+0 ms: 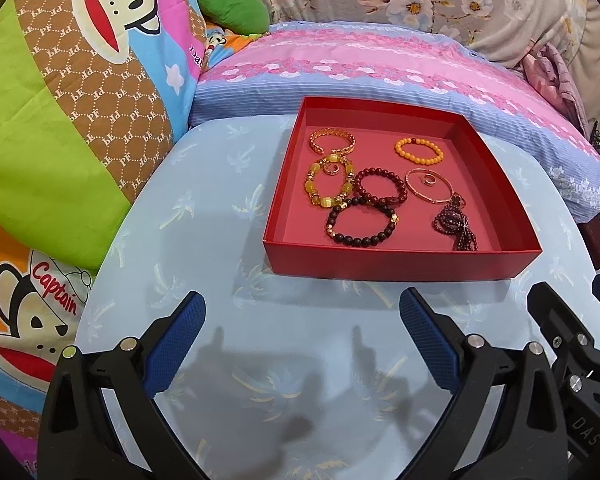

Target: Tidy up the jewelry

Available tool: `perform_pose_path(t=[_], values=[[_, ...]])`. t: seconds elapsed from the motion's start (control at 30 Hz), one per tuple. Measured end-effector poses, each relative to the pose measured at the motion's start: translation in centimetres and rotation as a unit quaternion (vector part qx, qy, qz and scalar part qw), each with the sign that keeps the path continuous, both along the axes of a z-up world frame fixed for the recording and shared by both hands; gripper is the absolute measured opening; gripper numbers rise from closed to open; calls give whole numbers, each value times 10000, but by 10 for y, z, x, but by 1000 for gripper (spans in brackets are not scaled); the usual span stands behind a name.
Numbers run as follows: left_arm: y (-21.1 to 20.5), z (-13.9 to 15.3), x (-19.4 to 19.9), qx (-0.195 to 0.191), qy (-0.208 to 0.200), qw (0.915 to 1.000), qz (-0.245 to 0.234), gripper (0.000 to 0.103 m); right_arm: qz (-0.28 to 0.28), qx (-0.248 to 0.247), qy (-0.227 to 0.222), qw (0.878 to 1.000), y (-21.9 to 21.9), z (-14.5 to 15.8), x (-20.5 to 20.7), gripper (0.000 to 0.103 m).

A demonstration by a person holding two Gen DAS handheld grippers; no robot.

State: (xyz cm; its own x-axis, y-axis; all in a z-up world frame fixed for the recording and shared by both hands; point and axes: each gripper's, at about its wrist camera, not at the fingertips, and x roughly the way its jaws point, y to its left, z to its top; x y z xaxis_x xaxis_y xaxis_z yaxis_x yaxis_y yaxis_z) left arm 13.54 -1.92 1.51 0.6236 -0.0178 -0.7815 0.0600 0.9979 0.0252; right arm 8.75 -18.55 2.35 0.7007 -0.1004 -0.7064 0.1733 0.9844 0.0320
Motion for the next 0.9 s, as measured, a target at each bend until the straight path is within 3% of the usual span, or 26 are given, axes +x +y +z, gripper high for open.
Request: perform_pose_path(t=[0.9], values=[[0, 0, -1, 29, 8, 10000, 20, 93, -6, -3, 3, 10000, -2, -1, 0, 97]])
